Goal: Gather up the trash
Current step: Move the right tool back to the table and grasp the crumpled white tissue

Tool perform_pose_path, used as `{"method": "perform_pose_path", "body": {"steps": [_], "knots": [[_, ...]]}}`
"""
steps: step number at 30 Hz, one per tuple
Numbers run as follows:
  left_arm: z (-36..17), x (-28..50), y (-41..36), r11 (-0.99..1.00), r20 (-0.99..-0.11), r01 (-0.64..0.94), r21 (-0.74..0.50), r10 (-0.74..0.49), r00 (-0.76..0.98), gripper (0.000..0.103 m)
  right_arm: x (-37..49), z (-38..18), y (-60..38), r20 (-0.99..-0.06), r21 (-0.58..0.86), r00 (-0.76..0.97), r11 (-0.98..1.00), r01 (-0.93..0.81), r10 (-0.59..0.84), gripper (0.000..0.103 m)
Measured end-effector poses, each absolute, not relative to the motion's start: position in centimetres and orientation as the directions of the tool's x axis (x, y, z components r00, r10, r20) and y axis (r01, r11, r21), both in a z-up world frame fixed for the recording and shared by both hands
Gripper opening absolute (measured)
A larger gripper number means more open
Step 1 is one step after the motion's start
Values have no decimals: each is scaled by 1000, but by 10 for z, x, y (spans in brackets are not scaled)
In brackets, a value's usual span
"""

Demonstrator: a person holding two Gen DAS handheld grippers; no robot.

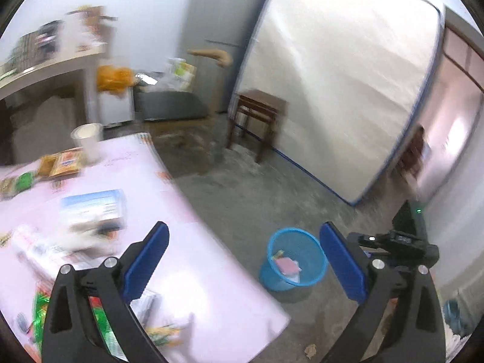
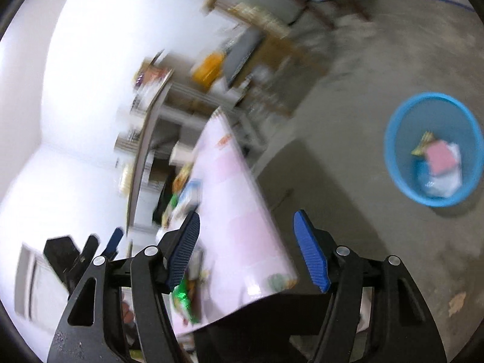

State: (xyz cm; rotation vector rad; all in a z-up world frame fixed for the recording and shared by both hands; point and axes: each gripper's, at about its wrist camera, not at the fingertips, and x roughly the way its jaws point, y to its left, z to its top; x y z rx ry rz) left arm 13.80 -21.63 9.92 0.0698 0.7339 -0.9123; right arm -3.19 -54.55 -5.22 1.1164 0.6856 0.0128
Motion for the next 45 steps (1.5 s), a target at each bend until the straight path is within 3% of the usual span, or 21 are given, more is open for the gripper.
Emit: {"method": "perform_pose_path", "body": {"steps": [6,12,22,25,28,32,33,45], "knots": [[94,171,-113,748,-596,617,-242,-617,514,97,68,-22,-456,-489,827,708,529,190,510,67],[74,197,-45,805,-609,512,-300,-575,547,97,170,-28,-379,-532,820,590,543,181,607,68],[60,221,-1,815,-604,483,-319,-568,560,97,278,-59,-309,-702,695,454,667,268,549,67],[55,226,2,814,-609,493,-306,-566,556,97,289,-65,-304,-727,671,431,688,276,535,58],[48,231,3,807,-612,497,-320,-576,541,97,296,-74,-300,-738,663,420,685,302,529,42],[42,235,6,803,-613,494,-334,-583,533,97,295,-82,-297,-740,661,419,686,304,527,6],[41,236,7,804,-614,489,-338,-582,532,97,293,-82,-297,-736,664,421,687,297,530,2],[47,243,2,809,-619,485,-332,-575,535,97,263,-38,-311,-683,638,562,755,149,467,0]]}}
